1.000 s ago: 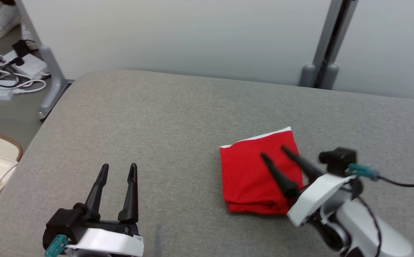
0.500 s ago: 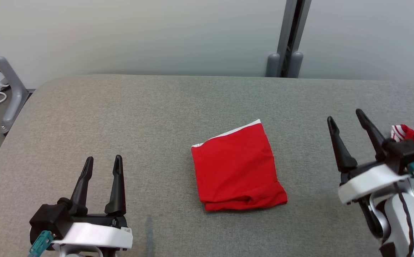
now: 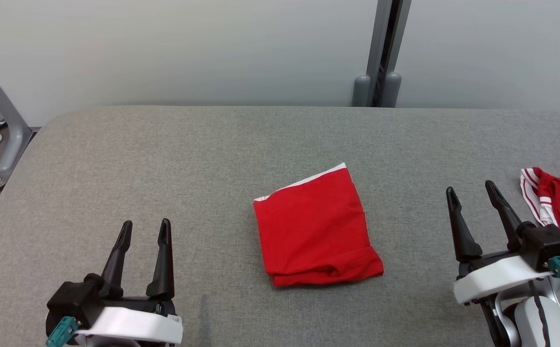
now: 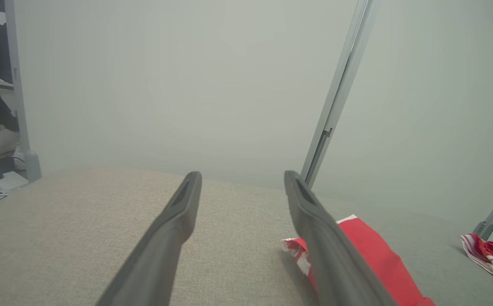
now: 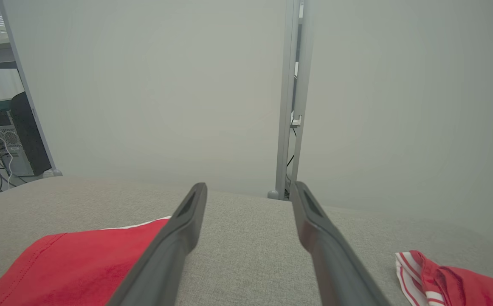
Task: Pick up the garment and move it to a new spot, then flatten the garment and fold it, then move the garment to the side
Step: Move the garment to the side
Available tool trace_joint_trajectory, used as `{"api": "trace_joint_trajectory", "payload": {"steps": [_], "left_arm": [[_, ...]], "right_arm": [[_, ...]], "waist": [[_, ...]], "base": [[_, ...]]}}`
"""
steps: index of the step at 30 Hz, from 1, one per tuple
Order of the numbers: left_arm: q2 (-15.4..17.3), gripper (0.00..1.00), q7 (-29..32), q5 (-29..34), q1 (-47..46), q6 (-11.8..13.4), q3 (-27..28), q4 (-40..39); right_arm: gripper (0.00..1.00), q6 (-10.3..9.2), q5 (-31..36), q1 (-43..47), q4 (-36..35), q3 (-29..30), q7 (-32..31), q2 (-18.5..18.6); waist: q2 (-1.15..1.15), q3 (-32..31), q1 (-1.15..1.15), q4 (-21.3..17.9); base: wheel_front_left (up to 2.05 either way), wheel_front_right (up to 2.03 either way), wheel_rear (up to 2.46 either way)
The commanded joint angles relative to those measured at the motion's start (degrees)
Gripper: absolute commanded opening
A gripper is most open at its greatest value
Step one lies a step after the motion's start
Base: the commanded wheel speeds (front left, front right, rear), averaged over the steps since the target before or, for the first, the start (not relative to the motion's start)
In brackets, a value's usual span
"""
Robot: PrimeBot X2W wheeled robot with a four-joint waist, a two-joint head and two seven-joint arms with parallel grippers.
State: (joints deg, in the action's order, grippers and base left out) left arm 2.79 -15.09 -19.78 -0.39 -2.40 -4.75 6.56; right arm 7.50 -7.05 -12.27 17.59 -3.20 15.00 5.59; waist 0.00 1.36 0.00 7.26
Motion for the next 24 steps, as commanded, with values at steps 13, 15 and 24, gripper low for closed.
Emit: {"api": "trace_joint_trajectory", "payload": {"steps": [13,15,24], "left_arm": [[0.26,1.0,0.0,0.22,-2.0,0.15,-2.33,0.09],[0.26,1.0,-0.01,0.07,-2.59,0.18,-2.73,0.17],[0.23,1.0,-0.01,-0.48,-4.63,0.63,-4.83,0.42]], "right_arm": [[1.0,-0.02,-10.4,-4.71,7.05,-9.06,-4.91,3.1],[1.0,-0.02,-15.14,-6.76,8.71,-12.01,-7.16,4.5],[1.0,-0.01,-35.64,-13.61,13.19,-22.25,-18.64,10.63]], "waist": [[0.0,3.2,0.0,2.79],[0.0,4.15,0.0,3.71],[0.0,7.65,0.0,7.55]], "base": [[0.0,0.0,0.0],[0.0,0.0,0.0],[0.0,0.0,0.0]]}}
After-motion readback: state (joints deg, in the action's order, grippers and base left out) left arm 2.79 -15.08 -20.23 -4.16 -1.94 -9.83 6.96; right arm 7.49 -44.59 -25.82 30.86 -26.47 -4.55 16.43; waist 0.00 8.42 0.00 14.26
